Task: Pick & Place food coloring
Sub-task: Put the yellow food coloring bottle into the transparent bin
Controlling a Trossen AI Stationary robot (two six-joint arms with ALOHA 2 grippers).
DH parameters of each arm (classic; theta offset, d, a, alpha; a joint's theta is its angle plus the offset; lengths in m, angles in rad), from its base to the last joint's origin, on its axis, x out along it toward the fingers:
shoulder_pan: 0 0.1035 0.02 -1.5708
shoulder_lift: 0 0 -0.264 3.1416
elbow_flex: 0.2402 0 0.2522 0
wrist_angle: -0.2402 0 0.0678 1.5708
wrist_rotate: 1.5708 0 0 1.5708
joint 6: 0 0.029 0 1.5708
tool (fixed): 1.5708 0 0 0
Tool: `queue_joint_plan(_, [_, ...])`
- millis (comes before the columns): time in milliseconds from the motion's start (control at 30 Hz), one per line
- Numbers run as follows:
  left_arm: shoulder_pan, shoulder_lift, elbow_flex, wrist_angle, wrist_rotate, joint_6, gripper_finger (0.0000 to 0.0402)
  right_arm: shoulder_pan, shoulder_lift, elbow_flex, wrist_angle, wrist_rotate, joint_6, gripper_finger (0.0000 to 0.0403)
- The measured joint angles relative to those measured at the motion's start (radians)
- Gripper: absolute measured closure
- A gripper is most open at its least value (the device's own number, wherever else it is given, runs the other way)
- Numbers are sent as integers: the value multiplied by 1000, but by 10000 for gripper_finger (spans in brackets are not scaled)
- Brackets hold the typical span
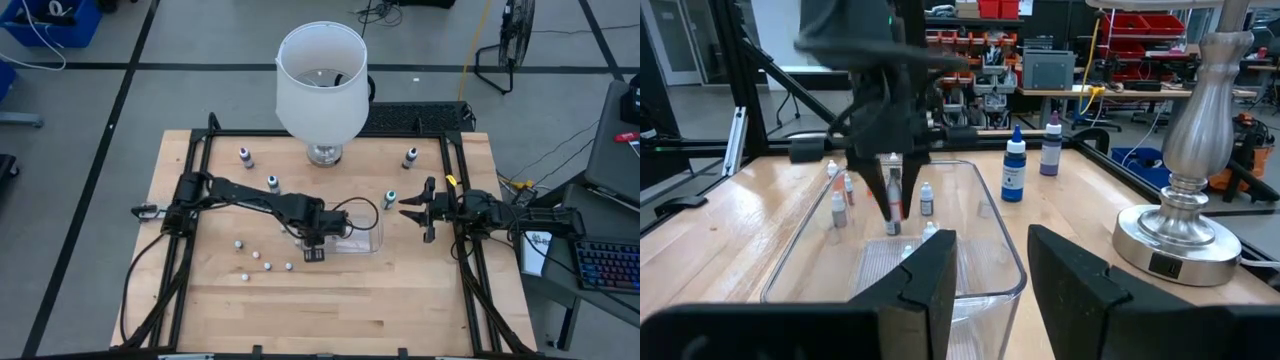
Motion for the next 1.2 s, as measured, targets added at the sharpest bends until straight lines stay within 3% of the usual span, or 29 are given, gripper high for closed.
queue_joint_plan(833, [5,62,1,31,40,-54,339,0,0,0,0,0,0,289])
queue_joint_plan(1033, [4,64,0,34,61,-54,280,0,0,0,0,0,0,289])
queue_joint_plan(1200, [4,64,-1,34,73,-55,273,0,0,0,0,0,0,289])
